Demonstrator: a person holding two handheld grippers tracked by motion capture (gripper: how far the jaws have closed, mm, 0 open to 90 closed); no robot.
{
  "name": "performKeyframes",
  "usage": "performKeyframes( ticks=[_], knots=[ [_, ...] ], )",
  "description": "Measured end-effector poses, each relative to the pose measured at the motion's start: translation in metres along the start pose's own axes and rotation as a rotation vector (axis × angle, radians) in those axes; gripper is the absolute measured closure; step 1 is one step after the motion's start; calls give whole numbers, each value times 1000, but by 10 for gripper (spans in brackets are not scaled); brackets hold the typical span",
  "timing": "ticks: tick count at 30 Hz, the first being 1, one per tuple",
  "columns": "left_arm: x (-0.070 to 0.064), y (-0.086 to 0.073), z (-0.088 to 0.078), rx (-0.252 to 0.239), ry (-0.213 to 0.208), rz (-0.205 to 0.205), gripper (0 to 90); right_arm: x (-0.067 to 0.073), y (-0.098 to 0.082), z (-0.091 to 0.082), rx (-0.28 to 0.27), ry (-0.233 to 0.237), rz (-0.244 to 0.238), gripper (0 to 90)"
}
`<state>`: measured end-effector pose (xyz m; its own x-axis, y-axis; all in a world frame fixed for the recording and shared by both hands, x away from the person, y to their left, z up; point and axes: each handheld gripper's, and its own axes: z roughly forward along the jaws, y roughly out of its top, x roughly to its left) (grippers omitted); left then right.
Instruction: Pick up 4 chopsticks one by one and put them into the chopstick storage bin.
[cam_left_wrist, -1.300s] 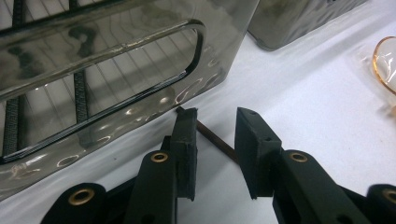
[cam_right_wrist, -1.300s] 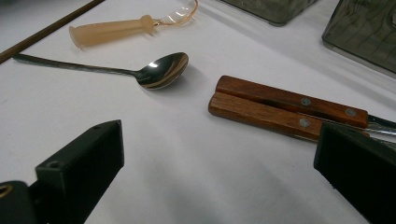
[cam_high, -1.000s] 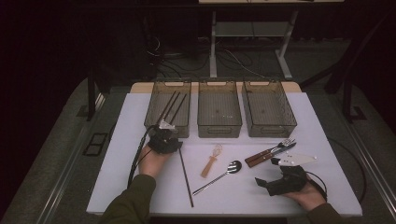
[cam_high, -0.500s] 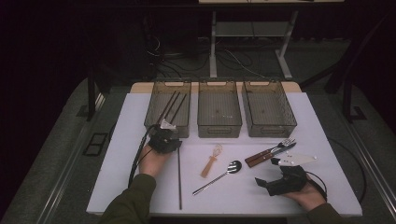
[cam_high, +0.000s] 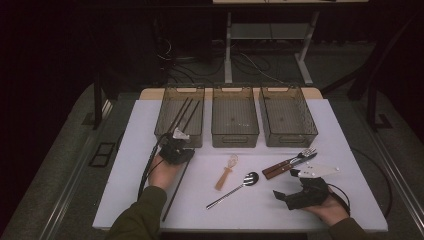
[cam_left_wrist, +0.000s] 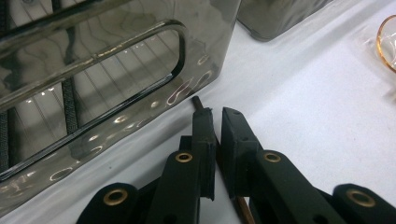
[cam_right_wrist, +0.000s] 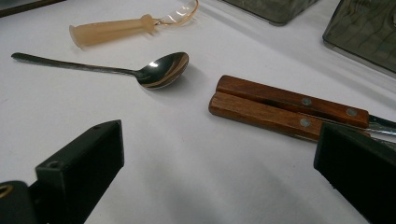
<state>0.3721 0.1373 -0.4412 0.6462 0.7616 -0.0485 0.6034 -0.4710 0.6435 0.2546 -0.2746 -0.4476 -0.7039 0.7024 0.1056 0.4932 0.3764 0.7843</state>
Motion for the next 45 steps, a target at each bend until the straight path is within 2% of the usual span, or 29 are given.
performKeyframes(
  ticks=[5, 7, 12, 17, 21, 26, 30, 31, 33, 37, 42, 44, 45],
  knots=[
    [-1, 0, 0, 5, -1, 22, 850, 0, 0, 0, 0, 1, -1, 14],
    [-2, 0, 1, 2, -13, 28, 853, 0, 0, 0, 0, 1, 0, 14],
    [-9, 3, 3, 7, -49, 83, 857, 0, 0, 0, 0, 1, -1, 14],
    [-15, 4, 5, 3, -68, 109, 857, 0, 0, 0, -1, 1, 0, 14],
    [-14, 3, 4, 1, -77, 96, 840, 0, 0, 0, -1, 1, -1, 14],
    [-16, 2, -7, -33, -95, 83, 685, 0, 0, -1, -1, 2, 0, 14],
    [-18, -7, -22, -43, -109, 83, 630, 0, 0, -1, -4, 1, 1, 14],
    [-18, -10, -26, -40, -106, 87, 626, 0, 0, -2, -5, 1, 1, 14],
    [-17, -17, -36, -60, -102, 61, 622, 0, 0, -2, -7, 0, 1, 14],
    [-16, -31, -52, -77, -97, 43, 644, 0, 0, -2, -7, 0, -1, 14],
    [-16, -50, -66, -66, -84, 31, 679, 0, 0, -2, -6, 2, -3, 14],
    [-18, -57, -69, -67, -69, 7, 690, 0, 0, -2, -7, 1, -2, 14],
    [-17, -60, -72, -57, -64, 12, 700, 0, 0, -2, -6, 0, -3, 14]
  ],
)
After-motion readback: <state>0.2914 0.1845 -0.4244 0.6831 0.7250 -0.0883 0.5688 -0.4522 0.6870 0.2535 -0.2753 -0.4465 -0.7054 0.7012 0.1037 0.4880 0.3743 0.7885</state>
